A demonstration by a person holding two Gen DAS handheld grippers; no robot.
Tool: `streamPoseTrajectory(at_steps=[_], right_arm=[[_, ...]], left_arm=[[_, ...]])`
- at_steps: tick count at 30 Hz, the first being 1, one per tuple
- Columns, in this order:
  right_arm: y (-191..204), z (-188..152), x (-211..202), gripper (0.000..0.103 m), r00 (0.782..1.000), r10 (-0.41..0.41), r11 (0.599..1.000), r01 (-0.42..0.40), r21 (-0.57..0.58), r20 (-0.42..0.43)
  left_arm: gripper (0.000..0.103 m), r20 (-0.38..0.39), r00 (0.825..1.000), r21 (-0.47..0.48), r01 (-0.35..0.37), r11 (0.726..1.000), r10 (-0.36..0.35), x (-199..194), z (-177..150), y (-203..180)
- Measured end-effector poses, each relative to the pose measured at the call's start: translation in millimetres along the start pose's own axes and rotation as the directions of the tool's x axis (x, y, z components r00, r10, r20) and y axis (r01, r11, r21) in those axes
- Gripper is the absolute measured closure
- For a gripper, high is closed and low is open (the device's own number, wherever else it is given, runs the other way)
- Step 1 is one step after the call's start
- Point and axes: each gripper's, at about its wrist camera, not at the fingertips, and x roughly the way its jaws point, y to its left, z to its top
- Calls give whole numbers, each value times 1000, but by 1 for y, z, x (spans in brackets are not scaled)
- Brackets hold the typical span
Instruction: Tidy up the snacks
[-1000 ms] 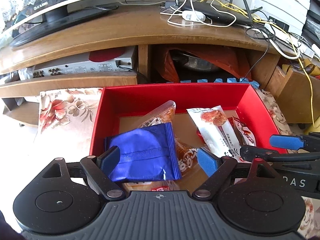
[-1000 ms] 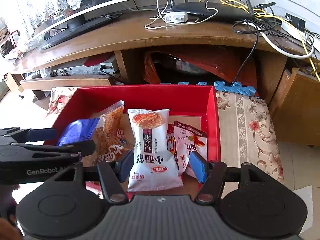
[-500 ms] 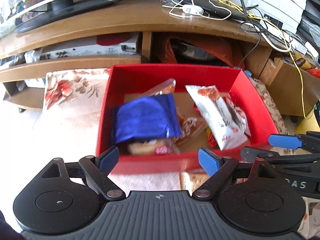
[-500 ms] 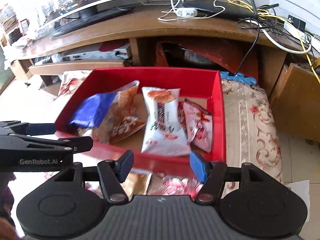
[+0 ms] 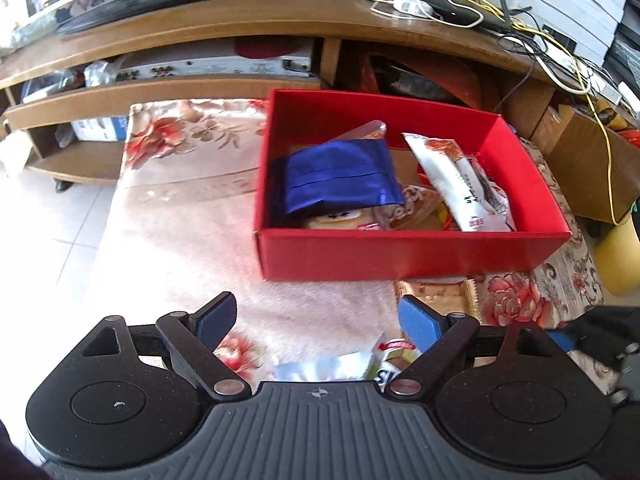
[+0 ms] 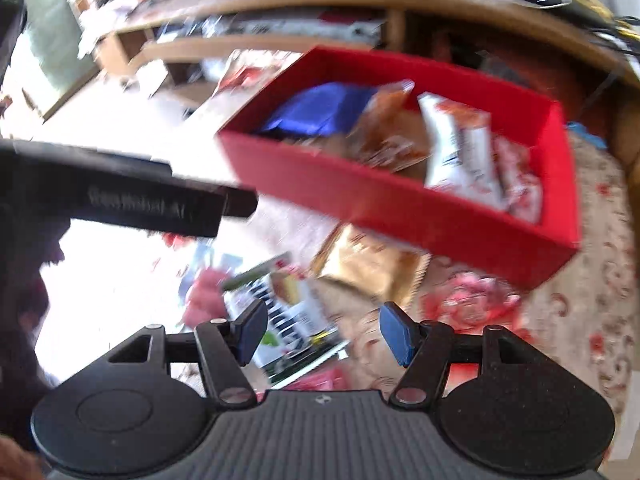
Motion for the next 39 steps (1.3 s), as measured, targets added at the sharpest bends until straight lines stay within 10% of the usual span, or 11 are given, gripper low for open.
streamPoseTrajectory(at_steps=[21,33,39], right_arm=[[12,13,26,35,986,135,988,-141,-61,-97],[28,5,52,34,992,47,985,-65,-157,-119],[18,2,52,13,985,139,989,-144,-41,-102]], left_arm=[[9,-29,999,-56,13,998,-15,4,-4,29],[8,-43,999,-44,9,999,-11,8,-6,29],[8,-54,998,-43,7,999,-9,9,-8,31]])
